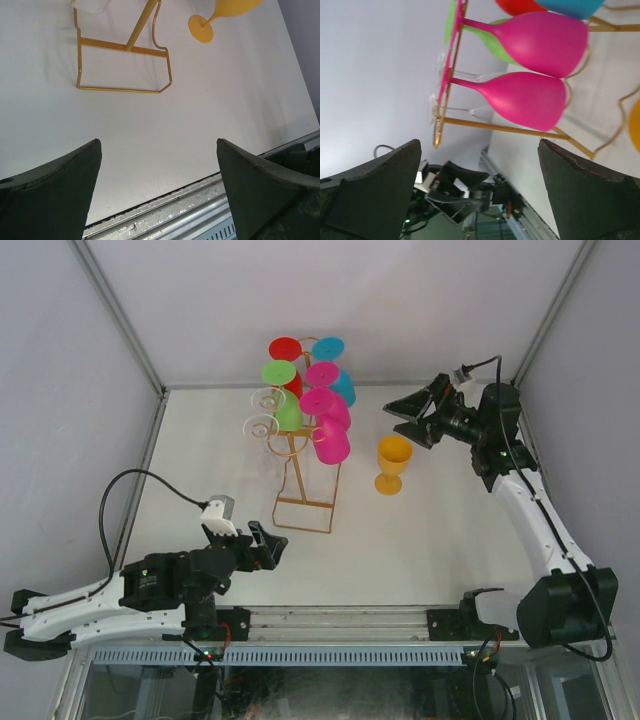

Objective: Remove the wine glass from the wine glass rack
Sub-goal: Pick up the wine glass from the wine rack.

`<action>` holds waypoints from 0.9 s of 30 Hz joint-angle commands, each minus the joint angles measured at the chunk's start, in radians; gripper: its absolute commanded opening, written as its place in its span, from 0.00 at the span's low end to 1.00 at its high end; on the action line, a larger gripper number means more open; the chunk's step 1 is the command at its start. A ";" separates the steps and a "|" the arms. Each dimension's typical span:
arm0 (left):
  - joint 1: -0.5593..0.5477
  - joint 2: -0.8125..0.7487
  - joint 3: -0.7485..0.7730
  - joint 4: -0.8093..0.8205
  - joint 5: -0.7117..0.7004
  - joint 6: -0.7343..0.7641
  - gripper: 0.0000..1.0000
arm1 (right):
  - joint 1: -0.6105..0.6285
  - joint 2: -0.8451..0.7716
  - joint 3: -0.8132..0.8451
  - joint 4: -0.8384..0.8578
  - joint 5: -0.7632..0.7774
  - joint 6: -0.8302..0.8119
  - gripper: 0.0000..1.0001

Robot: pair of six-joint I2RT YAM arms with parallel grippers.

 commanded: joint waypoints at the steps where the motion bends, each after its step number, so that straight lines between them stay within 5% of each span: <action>1: 0.007 -0.008 0.016 0.038 0.001 0.000 1.00 | 0.018 0.030 0.035 0.250 -0.093 0.214 1.00; 8: 0.009 -0.009 0.011 0.038 0.004 -0.004 1.00 | 0.098 0.061 0.047 0.224 0.061 0.185 0.99; 27: 0.010 -0.022 0.006 0.030 0.003 -0.012 1.00 | 0.298 0.234 0.271 0.054 0.358 0.164 0.63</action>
